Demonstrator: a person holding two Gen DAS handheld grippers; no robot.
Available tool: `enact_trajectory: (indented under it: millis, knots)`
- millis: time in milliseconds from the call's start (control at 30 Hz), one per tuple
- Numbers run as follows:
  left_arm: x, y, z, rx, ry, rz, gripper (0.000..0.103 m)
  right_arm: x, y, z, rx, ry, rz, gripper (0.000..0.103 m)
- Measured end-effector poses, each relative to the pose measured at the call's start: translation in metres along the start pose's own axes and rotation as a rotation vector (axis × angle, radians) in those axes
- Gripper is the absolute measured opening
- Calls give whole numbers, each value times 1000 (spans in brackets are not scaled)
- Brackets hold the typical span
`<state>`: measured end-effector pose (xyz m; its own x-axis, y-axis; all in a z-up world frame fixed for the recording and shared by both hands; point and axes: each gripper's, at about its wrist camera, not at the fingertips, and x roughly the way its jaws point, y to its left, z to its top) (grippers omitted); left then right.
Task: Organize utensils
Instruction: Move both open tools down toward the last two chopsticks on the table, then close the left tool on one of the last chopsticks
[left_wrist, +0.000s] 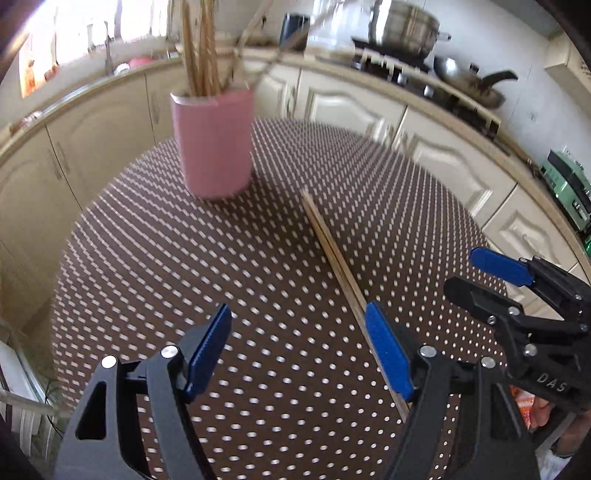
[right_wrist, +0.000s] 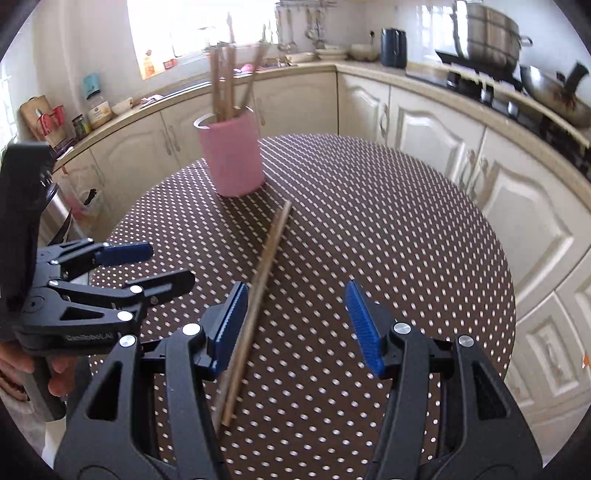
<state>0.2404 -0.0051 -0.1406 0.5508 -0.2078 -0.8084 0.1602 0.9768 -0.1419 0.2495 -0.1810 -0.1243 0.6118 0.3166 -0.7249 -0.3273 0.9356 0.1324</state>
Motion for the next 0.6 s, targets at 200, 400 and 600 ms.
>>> enact_trajectory:
  millis: [200,400,600]
  knots:
    - [28,-9,-4,-7,62,7,73,10,-17,-8,27,30,14,55]
    - [47,-17,0,-4,97,43,73,13,-23,-9,35,34,27,56]
    - [58,-27,9,38,100,92,74,15,-28,-7,39,36,37,56]
